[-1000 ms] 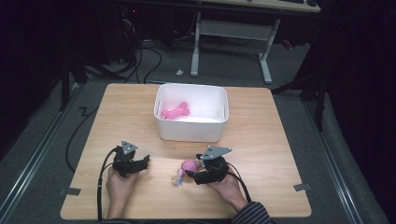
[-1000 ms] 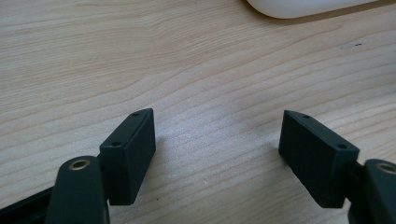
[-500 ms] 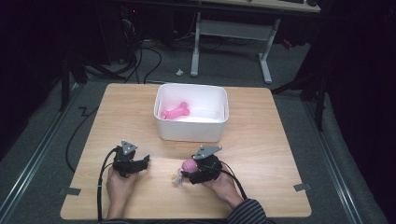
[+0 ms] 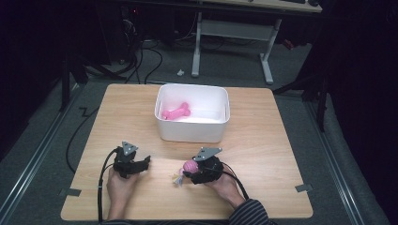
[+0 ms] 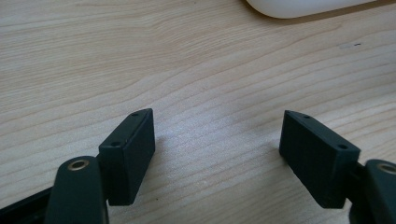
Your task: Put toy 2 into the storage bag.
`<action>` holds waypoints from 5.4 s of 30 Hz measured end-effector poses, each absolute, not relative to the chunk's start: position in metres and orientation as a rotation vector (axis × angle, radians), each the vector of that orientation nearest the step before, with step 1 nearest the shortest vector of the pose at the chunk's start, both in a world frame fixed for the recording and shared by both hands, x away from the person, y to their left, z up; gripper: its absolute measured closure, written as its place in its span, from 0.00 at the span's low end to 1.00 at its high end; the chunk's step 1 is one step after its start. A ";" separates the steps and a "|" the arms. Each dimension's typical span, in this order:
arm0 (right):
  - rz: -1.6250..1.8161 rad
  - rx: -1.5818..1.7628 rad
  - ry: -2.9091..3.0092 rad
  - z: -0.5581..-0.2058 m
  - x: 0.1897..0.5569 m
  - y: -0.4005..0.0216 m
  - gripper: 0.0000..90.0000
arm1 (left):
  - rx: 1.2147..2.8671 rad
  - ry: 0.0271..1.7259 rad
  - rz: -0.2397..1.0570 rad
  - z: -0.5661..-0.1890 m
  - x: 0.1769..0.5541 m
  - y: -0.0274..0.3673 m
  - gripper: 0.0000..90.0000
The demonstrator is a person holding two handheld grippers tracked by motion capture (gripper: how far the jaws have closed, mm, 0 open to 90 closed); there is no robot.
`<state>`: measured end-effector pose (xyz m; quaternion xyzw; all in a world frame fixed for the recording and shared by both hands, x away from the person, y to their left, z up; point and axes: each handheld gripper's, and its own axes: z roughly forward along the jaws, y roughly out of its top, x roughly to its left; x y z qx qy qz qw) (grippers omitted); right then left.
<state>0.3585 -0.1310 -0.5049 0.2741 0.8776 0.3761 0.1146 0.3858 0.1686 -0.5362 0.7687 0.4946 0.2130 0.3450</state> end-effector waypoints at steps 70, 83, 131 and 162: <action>1.147 0.866 2.199 -0.357 0.366 -0.224 0.39 | 1.999 1.281 0.552 -0.536 0.386 0.168 0.30; 1.057 0.865 2.212 -0.338 0.410 -0.211 0.38 | 1.998 1.281 0.552 -0.536 0.386 0.168 0.30; 0.883 1.040 2.320 -0.366 0.461 -0.204 0.35 | 2.000 1.277 0.550 -0.536 0.386 0.168 0.29; 1.199 1.134 2.067 -0.358 0.382 -0.282 0.40 | 2.000 1.277 0.551 -0.536 0.386 0.168 0.29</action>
